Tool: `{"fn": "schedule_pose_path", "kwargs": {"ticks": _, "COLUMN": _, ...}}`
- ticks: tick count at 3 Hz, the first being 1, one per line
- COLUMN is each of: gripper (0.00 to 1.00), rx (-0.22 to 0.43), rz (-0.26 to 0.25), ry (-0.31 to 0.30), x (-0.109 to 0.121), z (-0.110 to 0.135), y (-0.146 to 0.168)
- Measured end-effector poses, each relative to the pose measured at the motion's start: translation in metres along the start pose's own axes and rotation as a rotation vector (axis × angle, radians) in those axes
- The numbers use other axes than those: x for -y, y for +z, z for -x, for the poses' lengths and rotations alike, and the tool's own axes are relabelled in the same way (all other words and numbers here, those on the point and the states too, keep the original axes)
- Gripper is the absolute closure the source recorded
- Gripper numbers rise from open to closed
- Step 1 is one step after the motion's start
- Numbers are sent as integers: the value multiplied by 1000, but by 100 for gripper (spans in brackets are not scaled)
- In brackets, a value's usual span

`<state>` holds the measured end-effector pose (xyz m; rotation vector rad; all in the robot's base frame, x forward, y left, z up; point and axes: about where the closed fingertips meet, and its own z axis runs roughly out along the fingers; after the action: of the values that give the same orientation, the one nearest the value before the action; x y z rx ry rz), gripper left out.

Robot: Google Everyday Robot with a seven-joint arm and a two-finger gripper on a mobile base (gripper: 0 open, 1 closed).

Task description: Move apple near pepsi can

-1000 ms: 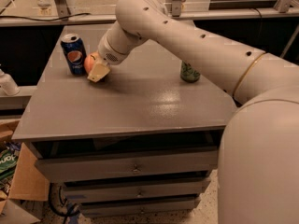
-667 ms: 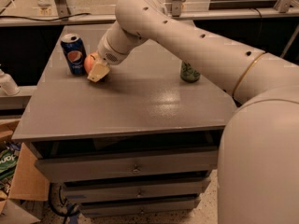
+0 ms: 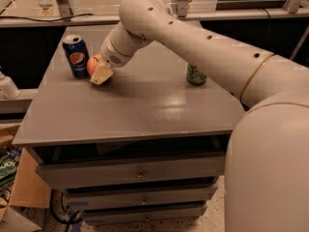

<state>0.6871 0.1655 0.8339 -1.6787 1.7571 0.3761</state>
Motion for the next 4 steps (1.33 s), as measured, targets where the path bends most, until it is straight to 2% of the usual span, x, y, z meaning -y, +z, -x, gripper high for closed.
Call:
{"fn": "schedule_pose_path", "kwargs": {"ticks": 1, "gripper": 11, "rx": -4, "rz": -5, "ry": -4, "x": 0, "z": -1, "y": 0}}
{"fn": "schedule_pose_path", "kwargs": {"ticks": 2, "gripper": 0, "rx": 2, "rz": -7, "ry": -2, "x": 3, "z": 1, "y": -4}}
{"fn": "schedule_pose_path", "kwargs": {"ticks": 3, "gripper": 0, "rx": 8, "rz": -18, "ry": 3, "x": 9, "z": 2, "y": -14}}
{"fn": "schedule_pose_path", "kwargs": {"ticks": 4, "gripper": 0, "rx": 12, "rz": -54, "ry": 17, "x": 21, "z": 0, "y": -36}}
